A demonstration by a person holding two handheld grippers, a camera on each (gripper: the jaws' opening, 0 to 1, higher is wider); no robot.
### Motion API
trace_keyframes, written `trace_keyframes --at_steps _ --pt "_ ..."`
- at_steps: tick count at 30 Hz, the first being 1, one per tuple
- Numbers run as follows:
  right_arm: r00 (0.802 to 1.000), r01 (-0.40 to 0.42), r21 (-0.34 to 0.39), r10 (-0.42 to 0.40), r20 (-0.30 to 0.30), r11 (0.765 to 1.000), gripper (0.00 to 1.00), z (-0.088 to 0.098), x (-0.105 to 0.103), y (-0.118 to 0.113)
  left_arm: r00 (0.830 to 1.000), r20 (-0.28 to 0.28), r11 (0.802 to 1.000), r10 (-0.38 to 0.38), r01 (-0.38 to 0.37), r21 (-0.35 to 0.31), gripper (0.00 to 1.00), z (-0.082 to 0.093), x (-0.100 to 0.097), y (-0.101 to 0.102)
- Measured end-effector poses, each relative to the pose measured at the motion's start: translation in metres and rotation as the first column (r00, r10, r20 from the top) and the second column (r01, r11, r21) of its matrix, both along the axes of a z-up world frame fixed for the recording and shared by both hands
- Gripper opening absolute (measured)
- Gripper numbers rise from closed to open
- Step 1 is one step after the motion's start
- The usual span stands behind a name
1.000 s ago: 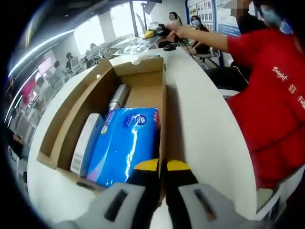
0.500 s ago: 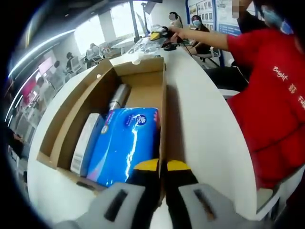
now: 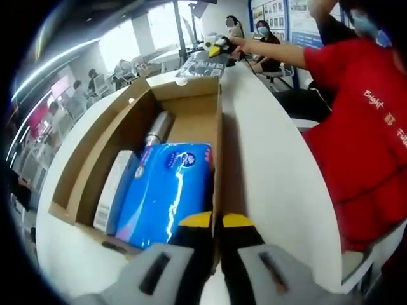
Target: Operate the shoe box by opening the lid, removing the specified soft item, and placing it in the target area until the item is outside and the box remains undamaged.
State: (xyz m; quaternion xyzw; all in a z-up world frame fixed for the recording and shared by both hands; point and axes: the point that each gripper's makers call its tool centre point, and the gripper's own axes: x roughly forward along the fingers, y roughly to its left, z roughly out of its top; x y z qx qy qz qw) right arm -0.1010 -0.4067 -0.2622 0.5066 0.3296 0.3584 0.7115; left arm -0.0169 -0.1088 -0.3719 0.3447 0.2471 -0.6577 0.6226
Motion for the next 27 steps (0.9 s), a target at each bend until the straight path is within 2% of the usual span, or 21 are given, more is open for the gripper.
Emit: trace_keyframes --at_steps 2,3,4,5,6,8,10,11,14,17,22,23,27 --pt "0.998 -0.055 -0.007 0.055 0.018 0.998 0.02 -0.005 -0.004 0.004 1.000 0.008 1.000 0.000 0.000 -0.007 0.02 0.001 -0.001 0.000" --pt "0.997 -0.071 -0.014 0.071 0.006 0.997 0.02 -0.007 -0.007 0.006 1.000 0.008 1.000 0.000 0.000 -0.007 0.02 0.001 -0.001 0.000" --pt "0.996 -0.084 -0.054 0.085 0.012 0.995 0.02 -0.011 -0.011 0.006 1.000 0.006 1.000 0.000 0.000 -0.005 0.02 0.001 -0.001 0.000" --pt "0.998 -0.060 -0.102 0.063 0.024 0.993 0.02 -0.016 -0.008 0.001 1.000 0.003 1.000 0.001 -0.001 -0.004 0.02 0.000 0.000 0.000" --pt "1.000 0.017 -0.127 -0.016 0.004 0.992 0.02 -0.022 0.005 -0.010 1.000 -0.001 1.000 0.000 0.000 -0.001 0.02 0.000 0.000 0.000" --pt "1.000 0.028 -0.096 -0.027 0.004 0.995 0.02 -0.023 0.012 -0.018 1.000 -0.007 1.000 0.001 -0.001 0.005 0.02 0.000 0.000 0.000" --pt "1.000 0.009 -0.024 -0.009 -0.006 1.000 0.02 -0.021 0.020 -0.021 1.000 -0.005 1.000 0.002 -0.002 0.007 0.02 0.001 -0.001 0.000" --pt "1.000 0.010 -0.028 -0.011 -0.014 1.000 0.02 -0.027 0.024 -0.022 1.000 -0.002 1.000 0.002 -0.002 0.004 0.02 0.001 -0.001 0.000" --pt "0.999 -0.010 -0.080 0.005 -0.054 0.997 0.02 -0.045 0.033 -0.023 1.000 0.004 1.000 0.002 -0.002 -0.003 0.02 0.001 0.000 0.000" --pt "0.998 -0.012 -0.073 0.007 -0.067 0.997 0.02 -0.049 0.042 -0.022 1.000 -0.004 1.000 0.001 -0.001 0.002 0.02 0.000 0.001 0.001" --pt "0.994 -0.021 -0.164 0.004 -0.106 0.986 0.03 -0.061 0.047 -0.026 1.000 -0.006 1.000 0.002 -0.002 0.004 0.02 0.000 0.001 0.001" --pt "0.994 -0.030 -0.193 0.009 -0.107 0.981 0.03 -0.064 0.046 -0.028 1.000 -0.006 1.000 0.002 -0.002 0.004 0.02 0.000 0.000 0.001" --pt "0.997 -0.016 -0.228 -0.002 -0.080 0.974 0.05 -0.059 0.047 -0.026 1.000 -0.006 1.000 0.003 -0.002 0.004 0.02 0.001 0.000 0.001"
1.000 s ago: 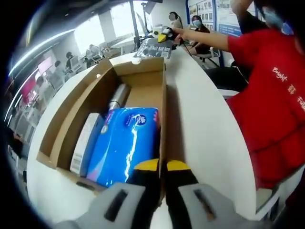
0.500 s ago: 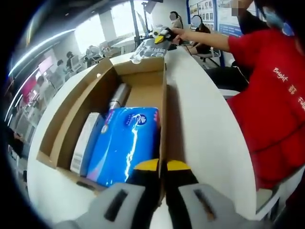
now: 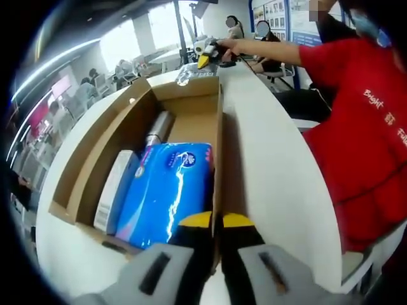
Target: Operate the shoe box by opening the lid, removing the specified soft item, and placing it in the target area until the item is outside and the box remains undamaged.
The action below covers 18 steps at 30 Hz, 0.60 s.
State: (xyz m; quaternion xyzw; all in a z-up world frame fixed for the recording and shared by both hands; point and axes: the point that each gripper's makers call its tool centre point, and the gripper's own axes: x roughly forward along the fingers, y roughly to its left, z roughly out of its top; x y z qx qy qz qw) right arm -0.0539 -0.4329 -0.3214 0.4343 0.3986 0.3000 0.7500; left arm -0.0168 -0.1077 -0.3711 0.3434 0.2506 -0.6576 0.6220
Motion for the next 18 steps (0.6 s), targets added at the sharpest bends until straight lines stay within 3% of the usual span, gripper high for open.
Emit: trace_keyframes --at_steps 5,8,10,13,14,17,18 --pt "0.999 0.016 -0.120 -0.010 0.049 0.993 0.08 -0.002 -0.003 -0.007 1.000 0.004 1.000 -0.001 0.001 -0.001 0.02 -0.001 0.000 0.001" --pt "0.995 -0.018 -0.214 0.039 0.091 0.977 0.10 -0.004 -0.008 -0.008 1.000 0.000 1.000 -0.002 0.002 0.000 0.02 0.001 -0.002 -0.001" --pt "0.993 -0.014 -0.285 0.047 0.106 0.958 0.13 -0.005 -0.009 -0.012 1.000 -0.003 1.000 -0.003 0.003 0.002 0.02 0.000 -0.001 -0.001" --pt "0.988 -0.049 -0.426 0.107 0.115 0.903 0.19 -0.015 -0.012 -0.018 1.000 -0.005 1.000 -0.003 0.003 0.004 0.02 0.001 -0.003 -0.002" --pt "0.989 -0.051 -0.450 0.107 0.101 0.892 0.21 -0.018 -0.014 -0.019 1.000 -0.005 1.000 -0.003 0.003 0.005 0.02 0.000 -0.002 -0.001" --pt "0.987 -0.032 -0.435 0.098 0.130 0.900 0.22 -0.013 -0.012 -0.016 1.000 -0.003 1.000 -0.001 0.001 0.005 0.02 0.000 -0.002 -0.002" --pt "0.988 -0.030 -0.450 0.095 0.123 0.892 0.23 -0.016 -0.012 -0.018 1.000 -0.002 1.000 0.000 0.000 0.005 0.02 0.000 -0.002 -0.002"
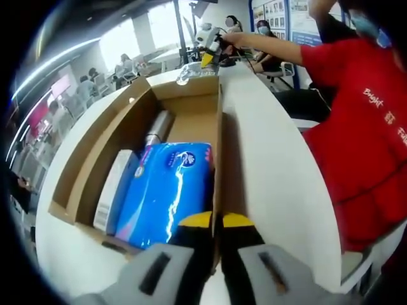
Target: Operate the shoe box by opening the lid, removing the specified soft item, and placing it in the target area until the item is outside and the box remains undamaged.
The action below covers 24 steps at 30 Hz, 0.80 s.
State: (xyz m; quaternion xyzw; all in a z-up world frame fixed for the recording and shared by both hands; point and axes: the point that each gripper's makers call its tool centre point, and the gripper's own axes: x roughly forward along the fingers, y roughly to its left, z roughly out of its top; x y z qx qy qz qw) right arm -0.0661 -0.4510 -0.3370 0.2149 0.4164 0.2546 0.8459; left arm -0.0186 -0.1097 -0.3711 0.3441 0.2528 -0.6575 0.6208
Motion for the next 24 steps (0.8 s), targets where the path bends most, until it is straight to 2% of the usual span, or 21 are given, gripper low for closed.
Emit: trace_keyframes --at_steps 1,2,5,6,8,9,11,12,15,17,19,20,22,23,24 --pt "1.000 -0.002 -0.026 0.002 0.006 1.000 0.25 -0.003 0.000 -0.002 1.000 0.001 1.000 0.000 0.000 0.000 0.02 -0.001 0.000 0.000" --pt "1.000 0.000 -0.057 0.001 0.019 0.998 0.27 -0.015 0.017 -0.039 1.000 0.001 1.000 0.000 0.000 0.000 0.02 -0.001 0.001 0.000" --pt "1.000 0.008 -0.034 -0.008 0.009 0.999 0.29 -0.022 0.026 -0.061 1.000 0.000 1.000 0.000 0.000 -0.001 0.02 -0.001 0.000 0.000" --pt "0.999 0.034 -0.037 -0.033 0.033 0.999 0.33 -0.022 0.031 -0.067 1.000 0.000 1.000 -0.001 0.001 -0.001 0.02 0.000 0.000 -0.001" --pt "0.997 0.045 -0.030 -0.043 0.070 0.999 0.45 -0.017 0.034 -0.069 1.000 0.002 1.000 -0.001 0.001 -0.002 0.02 0.000 0.000 0.000" --pt "0.996 0.048 -0.003 -0.047 0.080 0.999 0.49 -0.013 0.037 -0.071 1.000 0.002 1.000 -0.001 0.001 -0.003 0.02 0.000 0.000 0.000" --pt "0.995 0.051 0.008 -0.051 0.084 0.999 0.54 -0.011 0.036 -0.073 1.000 0.004 1.000 -0.001 0.001 -0.004 0.02 0.000 0.001 0.000" --pt "0.992 0.052 0.002 -0.052 0.115 0.999 0.56 -0.009 0.038 -0.073 1.000 0.003 1.000 -0.001 0.002 -0.004 0.02 0.000 0.000 -0.001" --pt "0.994 0.042 -0.021 -0.040 0.098 0.999 0.57 -0.017 0.035 -0.077 1.000 0.002 1.000 -0.002 0.002 -0.003 0.02 -0.001 0.002 0.000" --pt "0.990 0.063 -0.062 -0.055 0.126 0.996 0.57 -0.018 0.038 -0.084 1.000 0.002 1.000 -0.002 0.002 -0.003 0.02 0.000 0.001 -0.001" --pt "0.978 0.117 -0.062 -0.104 0.179 0.991 0.59 -0.008 0.044 -0.090 1.000 0.001 1.000 -0.003 0.003 -0.002 0.02 0.000 0.001 -0.001" --pt "0.965 0.165 -0.071 -0.146 0.219 0.984 0.60 0.001 0.049 -0.094 1.000 -0.001 1.000 -0.003 0.003 -0.001 0.02 0.001 0.001 -0.001" --pt "0.935 0.201 -0.147 -0.145 0.323 0.968 0.61 0.018 0.054 -0.097 1.000 -0.003 1.000 -0.002 0.002 0.001 0.02 0.001 0.000 -0.002" --pt "0.909 0.232 -0.204 -0.138 0.392 0.951 0.61 0.032 0.057 -0.100 1.000 -0.004 1.000 -0.002 0.002 0.001 0.02 0.001 0.000 -0.002" --pt "0.876 0.251 -0.268 -0.101 0.471 0.930 0.61 0.051 0.057 -0.091 1.000 -0.005 1.000 -0.002 0.002 0.001 0.02 0.001 0.001 -0.001"
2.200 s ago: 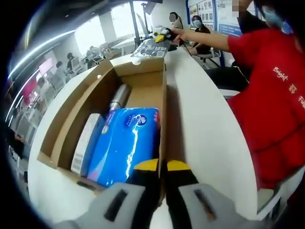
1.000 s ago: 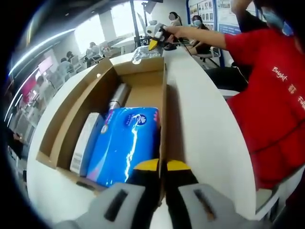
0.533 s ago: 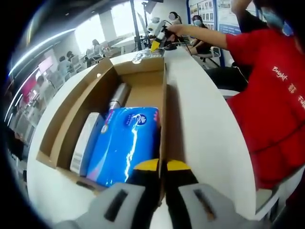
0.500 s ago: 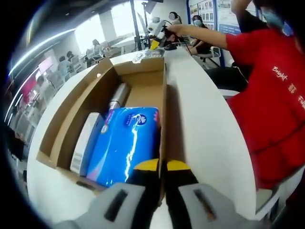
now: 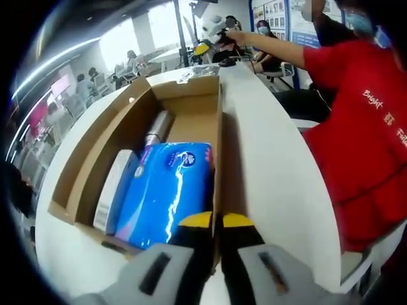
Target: Operate the shoe box by opening the lid, removing the specified soft item, and placing it in the target area until the item is outside and the box remains undamaged.
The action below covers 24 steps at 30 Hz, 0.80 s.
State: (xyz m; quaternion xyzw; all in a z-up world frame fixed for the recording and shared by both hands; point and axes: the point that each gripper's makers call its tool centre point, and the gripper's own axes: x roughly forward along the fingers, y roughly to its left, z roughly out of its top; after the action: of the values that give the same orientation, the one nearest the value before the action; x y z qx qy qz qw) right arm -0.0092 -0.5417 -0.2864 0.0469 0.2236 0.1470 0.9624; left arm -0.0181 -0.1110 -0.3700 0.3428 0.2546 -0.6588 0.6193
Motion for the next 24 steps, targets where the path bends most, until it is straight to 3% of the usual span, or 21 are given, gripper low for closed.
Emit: trace_keyframes --at_steps 2,5,7,9,14,15,16,18,19,22,24 --pt "0.995 0.001 -0.072 0.007 0.104 0.997 0.60 0.027 0.002 0.015 1.000 -0.002 1.000 0.002 -0.002 0.001 0.02 0.000 0.000 0.000" --pt "0.977 -0.018 -0.173 0.055 0.208 0.985 0.62 0.057 0.005 0.035 1.000 0.000 1.000 0.003 -0.003 0.001 0.02 0.000 0.000 0.001" --pt "0.966 -0.015 -0.173 0.059 0.252 0.985 0.61 0.069 0.006 0.048 1.000 0.005 1.000 0.004 -0.004 -0.002 0.02 0.001 -0.001 0.000" --pt "0.946 -0.037 -0.183 0.093 0.311 0.982 0.59 0.085 0.004 0.076 1.000 0.008 1.000 0.004 -0.004 -0.004 0.02 0.001 -0.002 0.000" --pt "0.936 -0.146 -0.279 0.224 0.271 0.949 0.53 0.076 0.002 0.119 1.000 0.012 1.000 0.003 -0.003 -0.007 0.02 0.000 -0.001 0.002" --pt "0.917 -0.200 -0.309 0.289 0.274 0.930 0.52 0.077 -0.003 0.147 1.000 0.013 1.000 0.003 -0.003 -0.008 0.02 0.001 -0.001 0.001" --pt "0.901 -0.246 -0.312 0.335 0.276 0.918 0.49 0.077 -0.006 0.160 1.000 0.013 1.000 0.002 -0.002 -0.009 0.02 0.001 -0.002 0.001" --pt "0.887 -0.324 -0.313 0.402 0.227 0.893 0.45 0.070 -0.006 0.168 1.000 0.011 1.000 0.002 -0.002 -0.009 0.02 0.000 0.000 0.002" --pt "0.884 -0.337 -0.341 0.420 0.207 0.878 0.44 0.069 -0.006 0.184 1.000 0.009 1.000 0.003 -0.002 -0.007 0.02 -0.001 0.001 0.003" --pt "0.866 -0.389 -0.375 0.473 0.164 0.842 0.37 0.065 -0.004 0.204 1.000 0.010 1.000 0.003 -0.003 -0.007 0.02 0.000 0.001 0.003" --pt "0.855 -0.404 -0.386 0.492 0.164 0.830 0.36 0.064 -0.004 0.216 1.000 0.015 1.000 0.005 -0.004 -0.008 0.02 -0.001 0.001 0.002"
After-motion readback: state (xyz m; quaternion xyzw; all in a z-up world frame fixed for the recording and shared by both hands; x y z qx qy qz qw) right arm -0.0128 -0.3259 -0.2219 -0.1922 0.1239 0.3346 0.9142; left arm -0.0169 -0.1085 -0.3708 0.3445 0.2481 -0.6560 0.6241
